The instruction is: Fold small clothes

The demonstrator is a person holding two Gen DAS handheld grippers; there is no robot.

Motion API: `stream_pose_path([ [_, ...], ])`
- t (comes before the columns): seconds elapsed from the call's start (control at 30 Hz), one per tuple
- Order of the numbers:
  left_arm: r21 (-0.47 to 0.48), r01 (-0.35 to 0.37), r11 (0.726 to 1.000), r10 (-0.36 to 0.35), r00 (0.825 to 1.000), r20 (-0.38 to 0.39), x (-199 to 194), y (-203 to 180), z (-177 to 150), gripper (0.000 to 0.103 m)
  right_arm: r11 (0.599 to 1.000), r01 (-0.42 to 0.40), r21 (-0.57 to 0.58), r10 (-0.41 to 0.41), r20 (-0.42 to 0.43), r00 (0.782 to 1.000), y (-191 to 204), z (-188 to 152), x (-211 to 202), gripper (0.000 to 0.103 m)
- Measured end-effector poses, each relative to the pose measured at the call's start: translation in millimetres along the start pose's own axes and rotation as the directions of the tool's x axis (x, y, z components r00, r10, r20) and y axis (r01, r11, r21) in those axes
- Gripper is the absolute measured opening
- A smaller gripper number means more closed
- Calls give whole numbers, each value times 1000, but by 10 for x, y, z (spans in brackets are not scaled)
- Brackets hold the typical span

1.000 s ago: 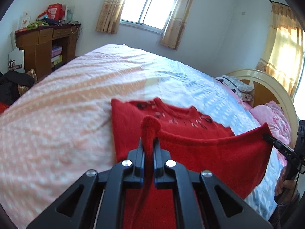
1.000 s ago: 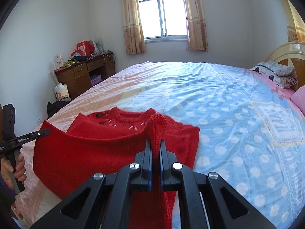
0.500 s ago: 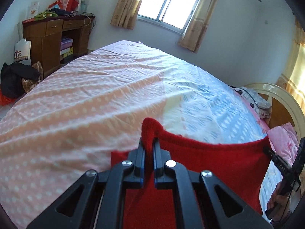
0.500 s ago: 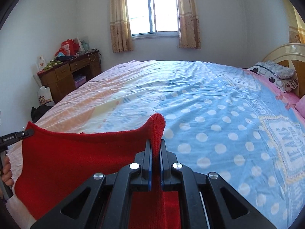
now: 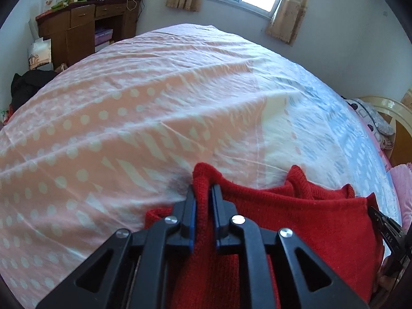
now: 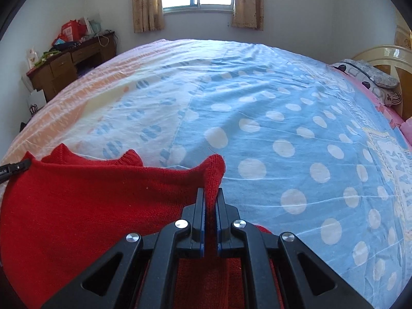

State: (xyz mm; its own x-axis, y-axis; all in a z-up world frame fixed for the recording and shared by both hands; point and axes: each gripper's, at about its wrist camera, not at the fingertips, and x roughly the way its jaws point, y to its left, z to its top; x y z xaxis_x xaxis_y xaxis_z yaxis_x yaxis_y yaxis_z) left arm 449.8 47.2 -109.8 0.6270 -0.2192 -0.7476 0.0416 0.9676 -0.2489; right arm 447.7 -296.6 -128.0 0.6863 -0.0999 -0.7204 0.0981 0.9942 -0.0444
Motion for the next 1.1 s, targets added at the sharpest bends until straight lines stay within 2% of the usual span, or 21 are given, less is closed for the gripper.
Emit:
stream_pose_path([
  [0.03,6,-10,1000,10,1000,-2,14,-16,13,17,1000,13,-6,-13,-13,1000,16,1,19,8],
  [0.07,17,-21,1000,21,1000,-4,9,-33,16,19,999,34,-11,-34,-28,999,22,7,45,20],
  [0.1,23,-27,999,27,1000,-5,-3,-41,20,20,998,54,-15,-55,-47,997,27,13,82,36],
  [0.17,28,-43,999,43,999,-15,-34,-41,55,32,996,86,1,-86,-62,994,-13,35,66,39],
  [0.2,36,-64,997,65,998,-21,-136,-23,39,35,997,69,35,-68,-33,997,-70,34,-40,39],
  [0.23,45,-74,996,74,997,-13,-232,-7,14,40,995,55,84,-58,25,998,-140,12,-223,39],
  [0.3,81,-96,992,94,995,30,-507,33,-107,56,983,47,176,-79,179,981,-282,-131,-777,39],
  [0.33,105,-128,986,123,991,55,-638,45,-185,62,982,45,183,-84,209,974,-300,-203,-952,39],
  [0.4,132,-155,979,143,985,95,-870,65,-377,63,986,33,165,-71,226,972,-284,-441,-1285,37],
  [0.47,121,-127,985,116,989,93,-1017,69,-576,63,990,-16,142,-14,210,978,-203,-752,-1501,30],
  [0.57,109,-71,991,66,996,54,-1117,-30,-876,63,987,-62,145,40,146,988,-73,-1077,-1602,28],
  [0.63,145,-83,986,76,996,51,-1155,-189,-1095,63,990,-45,132,27,138,990,17,-1234,-1639,28],
  [0.77,173,-111,979,108,994,24,-1099,-352,-1316,63,985,-74,157,63,76,995,111,-1444,-1514,28],
  [0.83,178,-131,975,129,991,21,-1085,-361,-1357,63,988,-58,146,54,34,998,139,-1538,-1381,28],
  [1.1,222,-212,952,205,977,54,-1180,-442,-1496,68,996,2,85,-7,67,998,255,-1618,-1335,28],
])
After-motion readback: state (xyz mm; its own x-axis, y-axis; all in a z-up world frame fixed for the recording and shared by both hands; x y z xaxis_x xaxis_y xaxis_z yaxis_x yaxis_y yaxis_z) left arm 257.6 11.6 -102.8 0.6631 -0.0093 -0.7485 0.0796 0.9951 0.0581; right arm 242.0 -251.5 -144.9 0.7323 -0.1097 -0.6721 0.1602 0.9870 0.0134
